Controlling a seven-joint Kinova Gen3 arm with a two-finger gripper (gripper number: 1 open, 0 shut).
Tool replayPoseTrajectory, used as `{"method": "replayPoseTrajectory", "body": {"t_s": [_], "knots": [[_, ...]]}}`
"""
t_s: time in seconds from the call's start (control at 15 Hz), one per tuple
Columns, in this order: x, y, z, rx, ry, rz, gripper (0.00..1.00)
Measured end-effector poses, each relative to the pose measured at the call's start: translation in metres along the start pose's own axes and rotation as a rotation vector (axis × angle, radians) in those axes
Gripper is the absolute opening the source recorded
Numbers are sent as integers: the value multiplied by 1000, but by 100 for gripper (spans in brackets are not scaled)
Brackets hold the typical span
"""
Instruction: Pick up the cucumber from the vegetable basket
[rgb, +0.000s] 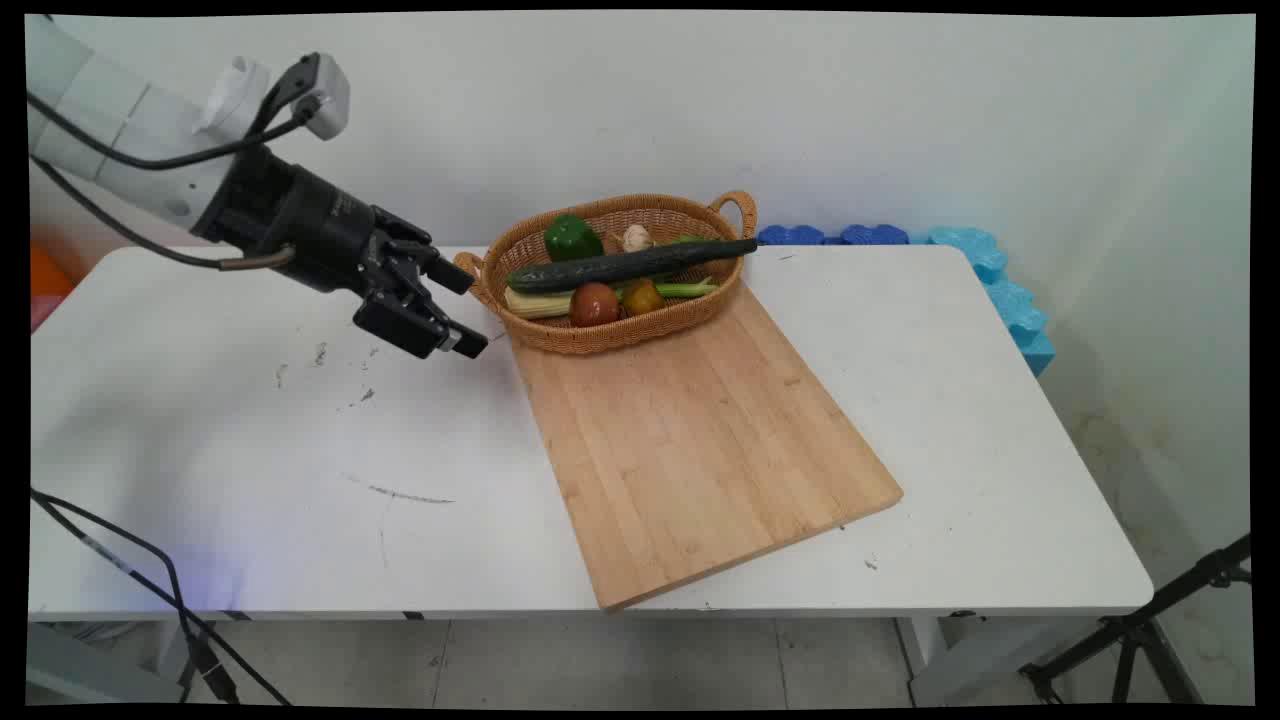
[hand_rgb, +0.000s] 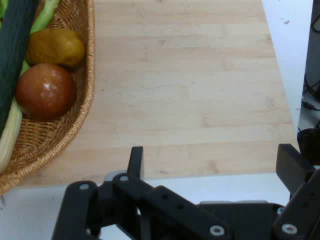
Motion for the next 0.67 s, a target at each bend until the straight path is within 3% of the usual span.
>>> {"method": "replayPoseTrajectory", "body": {"t_s": [0.33,0.67], "knots": [[16,-12,6,-10,-3,-3,100],[47,-39,17,17,-15,-15,100]]}}
